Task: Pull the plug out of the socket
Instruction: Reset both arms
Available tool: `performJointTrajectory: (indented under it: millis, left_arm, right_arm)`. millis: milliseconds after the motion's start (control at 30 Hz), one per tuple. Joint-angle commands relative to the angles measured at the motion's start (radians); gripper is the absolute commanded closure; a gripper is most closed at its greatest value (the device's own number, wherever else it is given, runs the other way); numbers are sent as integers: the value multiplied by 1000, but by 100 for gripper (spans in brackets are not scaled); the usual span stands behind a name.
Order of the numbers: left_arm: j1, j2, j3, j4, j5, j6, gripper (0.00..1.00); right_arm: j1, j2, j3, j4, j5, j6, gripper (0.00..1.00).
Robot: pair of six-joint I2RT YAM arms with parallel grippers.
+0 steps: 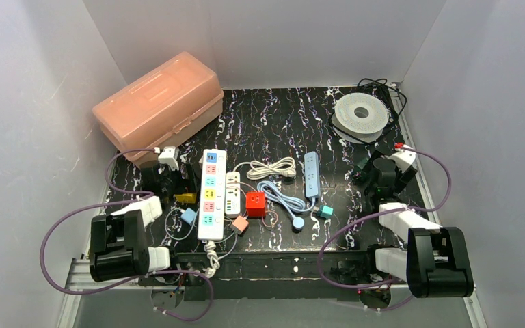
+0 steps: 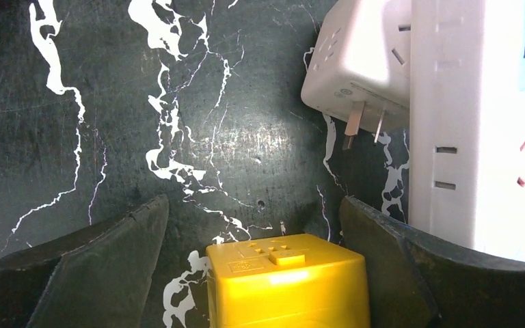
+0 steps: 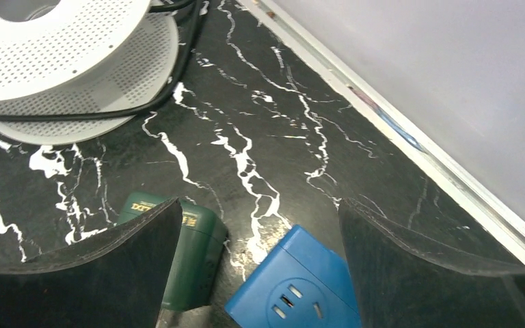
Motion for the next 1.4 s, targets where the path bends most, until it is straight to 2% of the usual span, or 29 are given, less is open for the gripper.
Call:
performJointTrajectory:
  millis: [0, 167, 267, 400, 433, 500, 567, 633, 700, 767, 1367]
  left_arm:
    - [5, 35, -52, -98, -35, -39, 2]
    - [6, 40, -85, -24, -31, -47, 2]
    - [7, 76, -158, 154, 1, -40, 2]
    - [6, 224, -225, 434, 56, -35, 2]
    - [6, 234, -219, 435, 63, -39, 2]
    - [6, 178, -176, 257, 62, -6, 2]
    - [5, 212, -115, 217, 60, -30, 2]
    - [-19, 183, -98, 125, 33, 18, 2]
    - [-26, 201, -101, 154, 31, 16, 2]
    - [-28, 186, -95, 121, 29, 28, 2]
    - [-29, 192, -101, 139, 29, 23, 2]
  right_arm:
    - [-7, 44, 17, 186, -127, -82, 8]
    - [-6, 81, -4, 245, -70, -44, 7]
    - [-8, 72, -45, 317, -99, -59, 7]
    - [-6, 51, -120, 442, -171, -103, 7]
    - [-6, 50, -138, 480, -201, -114, 7]
    - [-7, 67, -161, 546, -297, -159, 7]
    - [-6, 131, -158, 591, -409, -204, 7]
    - [-6, 187, -120, 607, -433, -241, 7]
    - [-17, 174, -74, 485, -411, -206, 7]
    - [-52, 176, -50, 439, -449, -170, 6]
    - [-55, 167, -62, 454, -467, -171, 6]
